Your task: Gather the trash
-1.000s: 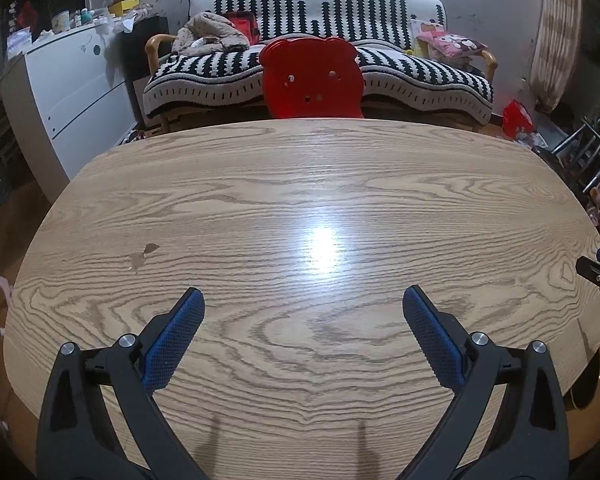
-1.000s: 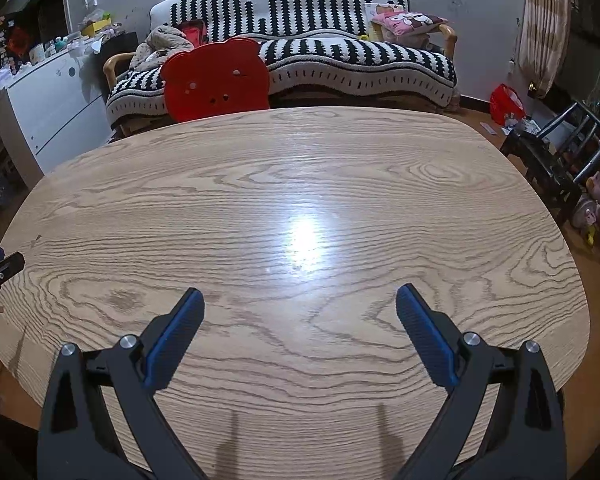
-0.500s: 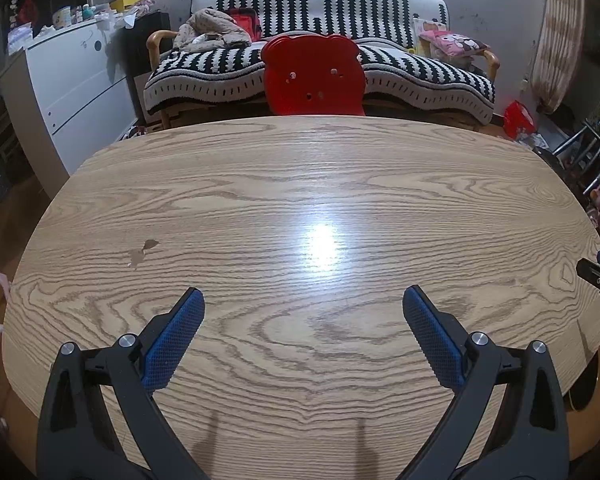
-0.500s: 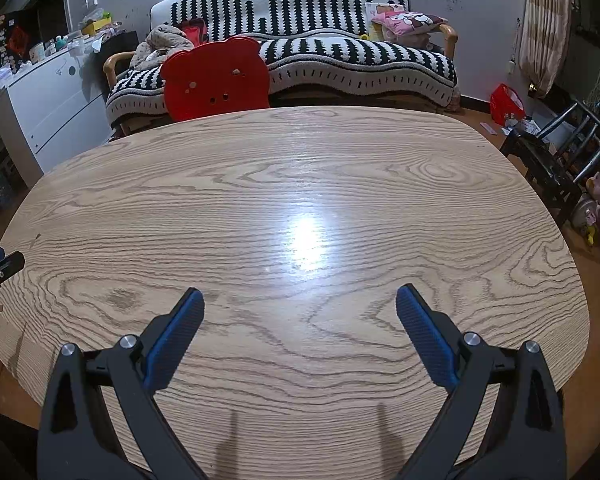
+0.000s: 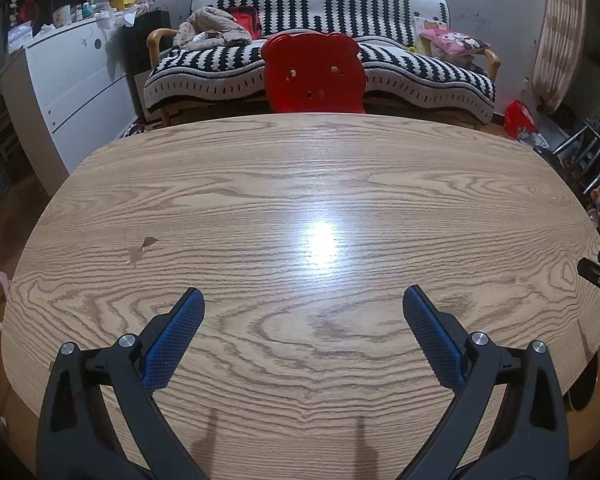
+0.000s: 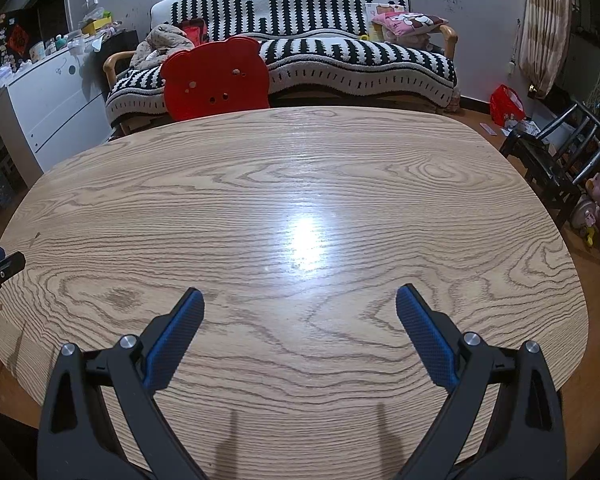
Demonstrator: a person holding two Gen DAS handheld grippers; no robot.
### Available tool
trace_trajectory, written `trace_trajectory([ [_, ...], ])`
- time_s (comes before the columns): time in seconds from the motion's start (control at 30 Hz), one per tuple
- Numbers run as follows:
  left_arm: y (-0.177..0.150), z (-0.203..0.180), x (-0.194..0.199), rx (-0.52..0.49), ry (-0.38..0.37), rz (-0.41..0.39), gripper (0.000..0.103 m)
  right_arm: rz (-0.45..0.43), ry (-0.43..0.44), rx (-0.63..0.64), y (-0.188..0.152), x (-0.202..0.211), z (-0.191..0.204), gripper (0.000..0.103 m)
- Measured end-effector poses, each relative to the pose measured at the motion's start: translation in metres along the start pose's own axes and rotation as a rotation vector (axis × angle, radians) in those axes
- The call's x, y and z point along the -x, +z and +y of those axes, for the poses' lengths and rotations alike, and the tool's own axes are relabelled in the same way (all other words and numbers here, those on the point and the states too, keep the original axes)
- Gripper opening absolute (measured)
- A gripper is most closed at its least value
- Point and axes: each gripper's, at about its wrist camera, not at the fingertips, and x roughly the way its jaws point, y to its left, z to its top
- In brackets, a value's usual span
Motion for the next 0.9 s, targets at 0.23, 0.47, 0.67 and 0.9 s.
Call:
trace_trajectory([
  [0.23,-0.0013,-0.0002,-0.0006,0.003,0.001,0.002,0.096,-0.001,-0.001,0.002,0.0,0.0002,0.0001,0.093],
  [0.47,-0.0013,0.0004,-0.0011,0.006,0.0,0.002,0.096,0.0,0.0,0.002,0.0,0.0004,-0.0002,0.093],
  [0.67,-0.0023,0.0003,-0.0014,0.007,0.0,0.003,0.096,0.0,0.0,0.001,-0.0001,0.0004,-0.0003,0.093],
  [0.9,-0.0019,0.0006,-0.0017,0.006,0.001,0.003,0.096,-0.001,-0.001,0.003,-0.0003,0.0007,-0.0012,0.093],
])
